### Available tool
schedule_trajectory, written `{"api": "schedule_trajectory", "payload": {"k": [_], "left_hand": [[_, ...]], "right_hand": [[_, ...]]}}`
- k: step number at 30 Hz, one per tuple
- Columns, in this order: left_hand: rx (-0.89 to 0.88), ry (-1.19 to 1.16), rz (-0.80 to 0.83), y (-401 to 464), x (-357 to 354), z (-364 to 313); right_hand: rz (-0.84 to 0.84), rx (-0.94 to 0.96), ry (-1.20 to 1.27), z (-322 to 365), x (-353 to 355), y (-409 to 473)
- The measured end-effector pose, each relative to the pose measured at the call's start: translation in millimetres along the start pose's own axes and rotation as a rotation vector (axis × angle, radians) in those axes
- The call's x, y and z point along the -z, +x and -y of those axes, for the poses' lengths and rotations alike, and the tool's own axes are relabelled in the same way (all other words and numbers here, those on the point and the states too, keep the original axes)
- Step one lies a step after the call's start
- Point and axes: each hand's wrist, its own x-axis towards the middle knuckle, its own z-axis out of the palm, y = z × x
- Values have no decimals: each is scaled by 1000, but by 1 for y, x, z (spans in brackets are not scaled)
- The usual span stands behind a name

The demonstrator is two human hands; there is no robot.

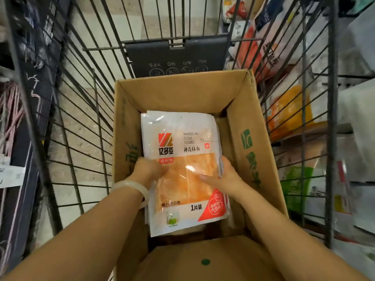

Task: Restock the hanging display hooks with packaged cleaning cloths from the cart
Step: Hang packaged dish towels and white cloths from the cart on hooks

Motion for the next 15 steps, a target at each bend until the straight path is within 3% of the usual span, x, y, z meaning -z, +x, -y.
{"api": "schedule_trajectory", "payload": {"k": [15], "left_hand": [[-135, -86, -14, -8, -10, 11]], "right_hand": [[-5, -114, 353, 2, 4, -3]]}}
